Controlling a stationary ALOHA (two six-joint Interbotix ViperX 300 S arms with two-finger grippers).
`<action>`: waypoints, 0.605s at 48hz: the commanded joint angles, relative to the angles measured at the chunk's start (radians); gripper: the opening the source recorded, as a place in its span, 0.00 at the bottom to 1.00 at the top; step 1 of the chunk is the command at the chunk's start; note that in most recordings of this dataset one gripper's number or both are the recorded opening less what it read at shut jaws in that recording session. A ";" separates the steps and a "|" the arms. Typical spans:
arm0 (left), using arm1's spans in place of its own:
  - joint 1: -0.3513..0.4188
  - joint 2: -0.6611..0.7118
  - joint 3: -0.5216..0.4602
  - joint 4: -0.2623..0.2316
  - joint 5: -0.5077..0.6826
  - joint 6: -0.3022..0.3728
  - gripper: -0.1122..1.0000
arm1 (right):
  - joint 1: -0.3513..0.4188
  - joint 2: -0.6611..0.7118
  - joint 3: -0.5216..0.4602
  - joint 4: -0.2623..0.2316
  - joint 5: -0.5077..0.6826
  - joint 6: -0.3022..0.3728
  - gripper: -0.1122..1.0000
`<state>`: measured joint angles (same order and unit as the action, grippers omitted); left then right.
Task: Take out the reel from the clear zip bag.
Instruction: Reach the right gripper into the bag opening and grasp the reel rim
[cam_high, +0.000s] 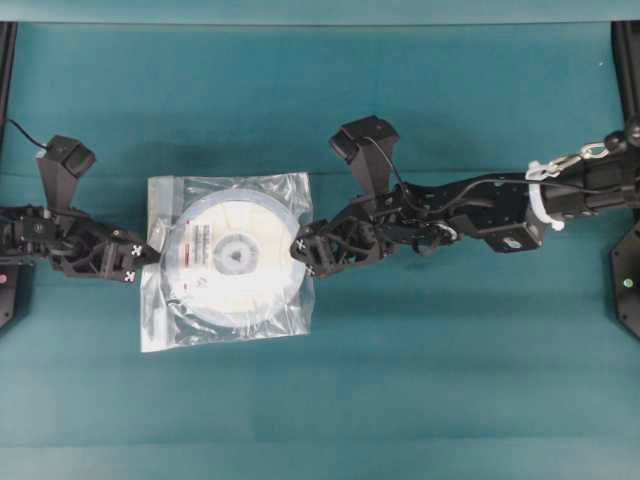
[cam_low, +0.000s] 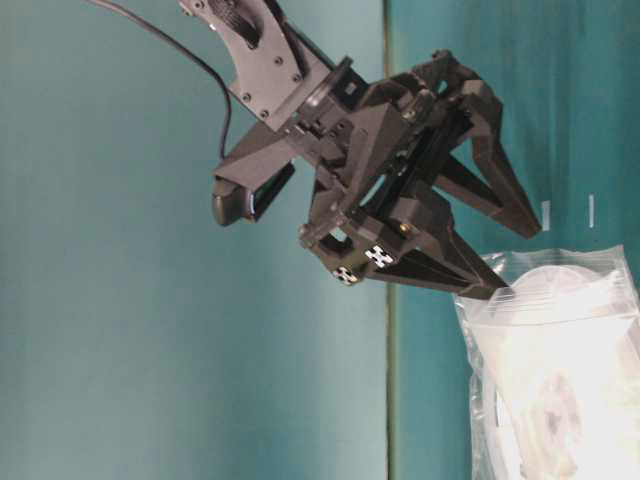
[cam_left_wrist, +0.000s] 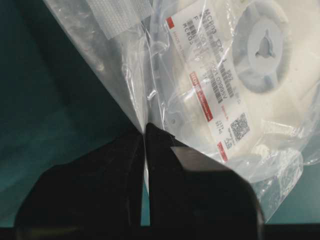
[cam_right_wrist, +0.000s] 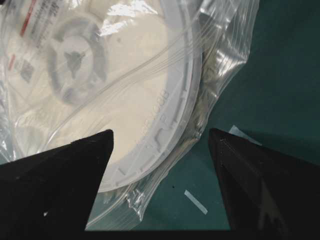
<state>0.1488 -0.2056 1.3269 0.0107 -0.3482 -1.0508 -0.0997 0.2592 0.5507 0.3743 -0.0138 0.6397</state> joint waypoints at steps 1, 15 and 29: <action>0.002 -0.002 -0.003 0.003 -0.003 0.002 0.11 | 0.011 0.006 -0.018 0.003 -0.003 0.023 0.90; 0.002 0.000 -0.006 0.002 -0.005 0.002 0.11 | 0.017 0.040 -0.055 0.002 -0.005 0.028 0.90; 0.002 0.000 -0.006 0.002 -0.003 0.002 0.11 | 0.018 0.057 -0.069 0.002 -0.003 0.029 0.90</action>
<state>0.1488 -0.2056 1.3269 0.0107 -0.3482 -1.0508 -0.0874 0.3175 0.4985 0.3743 -0.0138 0.6596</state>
